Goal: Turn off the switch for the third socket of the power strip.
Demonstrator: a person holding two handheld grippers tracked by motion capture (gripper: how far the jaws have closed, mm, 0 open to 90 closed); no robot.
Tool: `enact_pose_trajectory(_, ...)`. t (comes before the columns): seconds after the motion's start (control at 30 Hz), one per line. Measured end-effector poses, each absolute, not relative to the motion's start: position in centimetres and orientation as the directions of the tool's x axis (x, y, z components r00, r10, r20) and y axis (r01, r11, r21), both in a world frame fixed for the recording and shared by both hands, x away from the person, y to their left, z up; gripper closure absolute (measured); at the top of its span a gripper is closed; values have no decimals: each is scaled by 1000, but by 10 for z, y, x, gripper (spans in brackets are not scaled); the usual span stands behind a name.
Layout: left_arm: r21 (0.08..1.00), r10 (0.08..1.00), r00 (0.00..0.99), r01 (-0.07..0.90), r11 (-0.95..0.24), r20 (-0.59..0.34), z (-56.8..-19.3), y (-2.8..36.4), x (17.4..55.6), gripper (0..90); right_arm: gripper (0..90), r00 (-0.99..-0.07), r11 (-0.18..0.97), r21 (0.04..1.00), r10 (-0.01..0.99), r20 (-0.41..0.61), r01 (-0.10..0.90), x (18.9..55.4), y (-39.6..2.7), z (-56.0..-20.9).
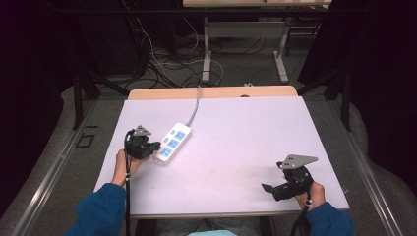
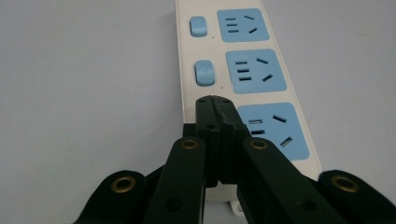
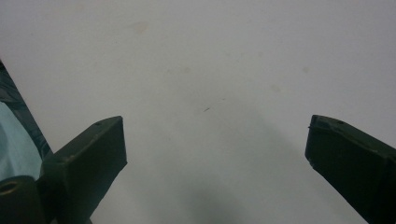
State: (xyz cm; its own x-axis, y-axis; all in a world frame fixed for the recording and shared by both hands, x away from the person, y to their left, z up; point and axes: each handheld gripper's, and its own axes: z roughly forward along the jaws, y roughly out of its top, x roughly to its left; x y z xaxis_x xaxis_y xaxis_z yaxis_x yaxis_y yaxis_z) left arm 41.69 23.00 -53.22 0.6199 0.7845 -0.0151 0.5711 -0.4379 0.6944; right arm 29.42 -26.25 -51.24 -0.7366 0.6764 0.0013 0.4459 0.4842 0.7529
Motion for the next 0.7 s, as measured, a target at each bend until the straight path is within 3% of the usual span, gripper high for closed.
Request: enact_pose_trajectory(0.7,695,779,627,563,-448,-6,-533,230,416,900,48,-738,480,753,675,12,451,295,-262,-513)
